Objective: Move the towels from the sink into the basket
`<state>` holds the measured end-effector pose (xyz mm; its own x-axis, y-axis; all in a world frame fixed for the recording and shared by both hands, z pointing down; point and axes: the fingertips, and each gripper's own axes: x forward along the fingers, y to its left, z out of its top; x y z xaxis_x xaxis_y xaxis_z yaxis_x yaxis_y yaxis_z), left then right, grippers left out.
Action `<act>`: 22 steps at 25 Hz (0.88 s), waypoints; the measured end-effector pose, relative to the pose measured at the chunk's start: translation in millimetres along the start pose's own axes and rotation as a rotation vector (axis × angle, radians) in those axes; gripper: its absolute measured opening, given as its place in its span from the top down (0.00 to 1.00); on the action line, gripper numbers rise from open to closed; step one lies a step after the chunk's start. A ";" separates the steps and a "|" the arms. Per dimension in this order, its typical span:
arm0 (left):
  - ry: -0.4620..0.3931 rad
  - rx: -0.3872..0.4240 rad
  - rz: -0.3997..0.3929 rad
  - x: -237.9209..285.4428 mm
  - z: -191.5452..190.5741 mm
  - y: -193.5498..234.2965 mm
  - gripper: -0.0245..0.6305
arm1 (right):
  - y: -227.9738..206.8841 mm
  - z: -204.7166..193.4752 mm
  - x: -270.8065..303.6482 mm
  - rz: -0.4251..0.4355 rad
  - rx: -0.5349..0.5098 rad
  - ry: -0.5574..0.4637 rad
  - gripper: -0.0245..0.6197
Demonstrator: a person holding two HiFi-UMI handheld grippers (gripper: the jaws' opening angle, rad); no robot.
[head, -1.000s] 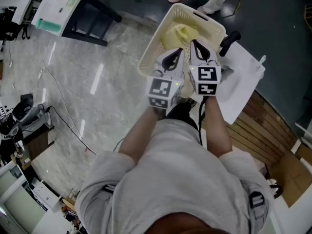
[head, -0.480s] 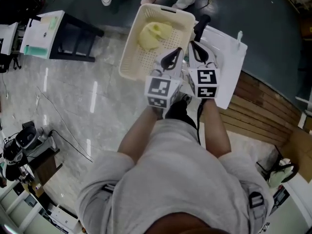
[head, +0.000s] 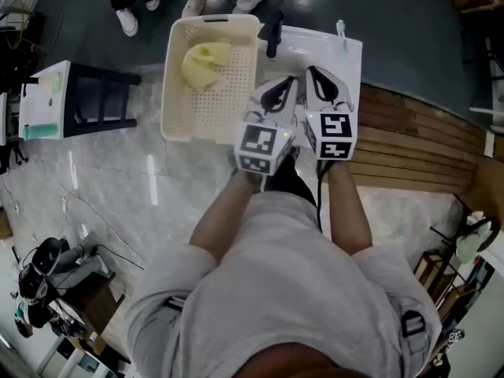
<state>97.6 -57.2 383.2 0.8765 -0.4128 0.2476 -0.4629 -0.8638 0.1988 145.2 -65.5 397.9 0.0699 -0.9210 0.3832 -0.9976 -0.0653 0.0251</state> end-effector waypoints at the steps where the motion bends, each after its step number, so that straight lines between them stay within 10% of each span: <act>1: 0.007 0.001 -0.010 4.5 -2.4 -5.3 0.94 | -6.2 -3.2 -2.7 -0.010 0.007 0.003 0.95; 22: 0.177 -0.064 -0.047 74.8 -82.6 -44.0 0.94 | -73.5 -86.2 -7.4 -0.027 0.095 0.124 0.95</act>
<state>172.6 -26.2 471.3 0.8630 -0.3107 0.3983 -0.4346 -0.8586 0.2720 217.9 -20.8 472.8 0.0903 -0.8645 0.4944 -0.9902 -0.1312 -0.0486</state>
